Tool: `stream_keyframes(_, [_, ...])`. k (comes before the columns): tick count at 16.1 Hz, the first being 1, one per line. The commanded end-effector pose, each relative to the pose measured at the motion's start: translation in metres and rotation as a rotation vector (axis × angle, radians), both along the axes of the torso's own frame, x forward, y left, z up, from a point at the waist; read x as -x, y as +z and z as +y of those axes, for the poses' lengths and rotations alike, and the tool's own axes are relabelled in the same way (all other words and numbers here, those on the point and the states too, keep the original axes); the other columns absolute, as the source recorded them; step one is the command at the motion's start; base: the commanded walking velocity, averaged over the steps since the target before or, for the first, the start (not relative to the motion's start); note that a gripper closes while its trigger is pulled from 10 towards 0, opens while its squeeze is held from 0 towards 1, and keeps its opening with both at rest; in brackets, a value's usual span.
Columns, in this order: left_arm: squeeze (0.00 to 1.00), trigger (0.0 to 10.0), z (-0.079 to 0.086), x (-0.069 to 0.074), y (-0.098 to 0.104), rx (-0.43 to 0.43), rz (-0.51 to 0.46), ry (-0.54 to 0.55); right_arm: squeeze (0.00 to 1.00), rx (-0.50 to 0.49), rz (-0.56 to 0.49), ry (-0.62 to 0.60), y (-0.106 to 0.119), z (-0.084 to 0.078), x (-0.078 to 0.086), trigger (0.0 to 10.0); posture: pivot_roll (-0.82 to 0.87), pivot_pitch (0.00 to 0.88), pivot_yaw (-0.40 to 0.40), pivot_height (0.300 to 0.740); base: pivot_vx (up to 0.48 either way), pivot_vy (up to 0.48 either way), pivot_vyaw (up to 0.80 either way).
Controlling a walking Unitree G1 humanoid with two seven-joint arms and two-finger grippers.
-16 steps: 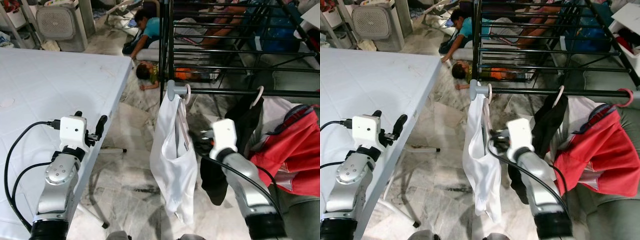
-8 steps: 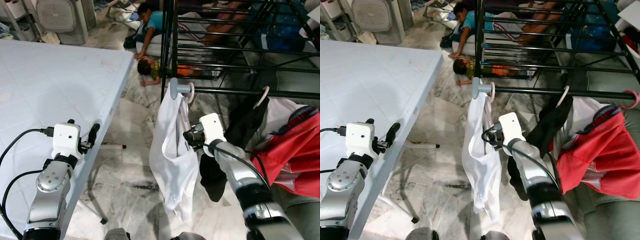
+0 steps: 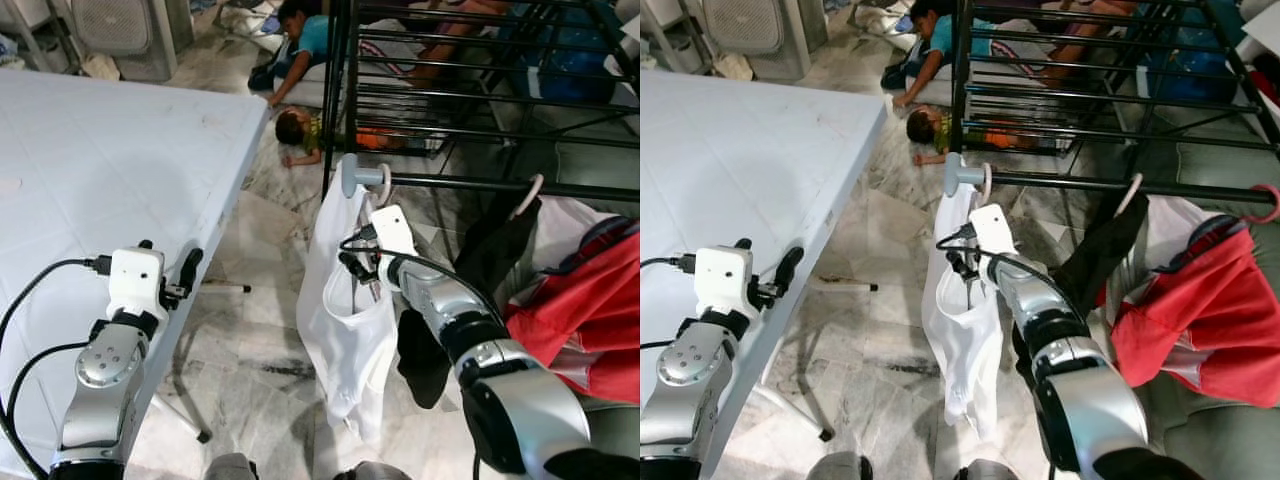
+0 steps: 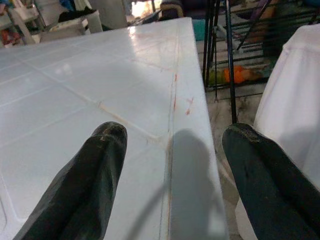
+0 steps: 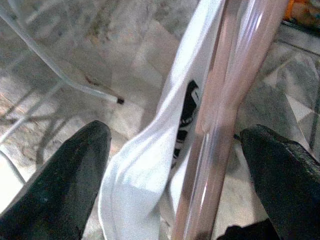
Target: Hang hanger
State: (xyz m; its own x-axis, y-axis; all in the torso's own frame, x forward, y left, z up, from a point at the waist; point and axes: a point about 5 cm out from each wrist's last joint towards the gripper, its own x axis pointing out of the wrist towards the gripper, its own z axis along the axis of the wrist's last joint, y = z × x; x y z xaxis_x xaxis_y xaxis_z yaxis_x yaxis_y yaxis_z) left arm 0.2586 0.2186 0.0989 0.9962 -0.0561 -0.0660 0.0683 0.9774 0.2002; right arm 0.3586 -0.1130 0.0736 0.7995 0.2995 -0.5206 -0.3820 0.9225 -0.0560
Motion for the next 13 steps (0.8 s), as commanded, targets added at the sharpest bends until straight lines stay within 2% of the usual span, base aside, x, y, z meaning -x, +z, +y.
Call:
stream_keyframes(1, [0.00,10.0,-0.003,0.001,0.002,-0.003,-0.006,-0.002,0.00,0.034,0.003,-0.019,-0.001,-0.002,-0.002,0.4,0.02,0.058,-0.068,0.740,0.000,0.000,0.00])
stream_keyframes(2, [0.00,10.0,-0.003,0.001,0.002,-0.002,-0.006,-0.002,0.00,0.048,0.007,-0.029,-0.001,-0.003,-0.002,0.0,0.02,0.058,-0.068,0.740,0.000,0.000,0.00])
stream_keyframes(4, [0.00,10.0,-0.003,0.003,0.001,-0.002,-0.002,0.000,0.00,0.084,0.023,-0.084,-0.004,-0.009,-0.002,0.0,0.02,0.058,-0.072,0.740,0.000,0.000,0.00])
stream_keyframes(7, [0.00,10.0,-0.003,0.001,0.001,-0.002,0.003,-0.003,0.00,0.055,0.042,-0.165,-0.007,-0.017,-0.002,0.0,0.02,0.055,-0.069,0.740,0.000,0.000,0.00])
stream_keyframes(13, [0.00,10.0,-0.008,-0.002,0.000,-0.002,0.011,-0.034,0.00,-0.004,0.013,-0.204,0.000,-0.022,-0.007,0.0,0.01,0.049,-0.060,0.740,0.000,0.000,0.00])
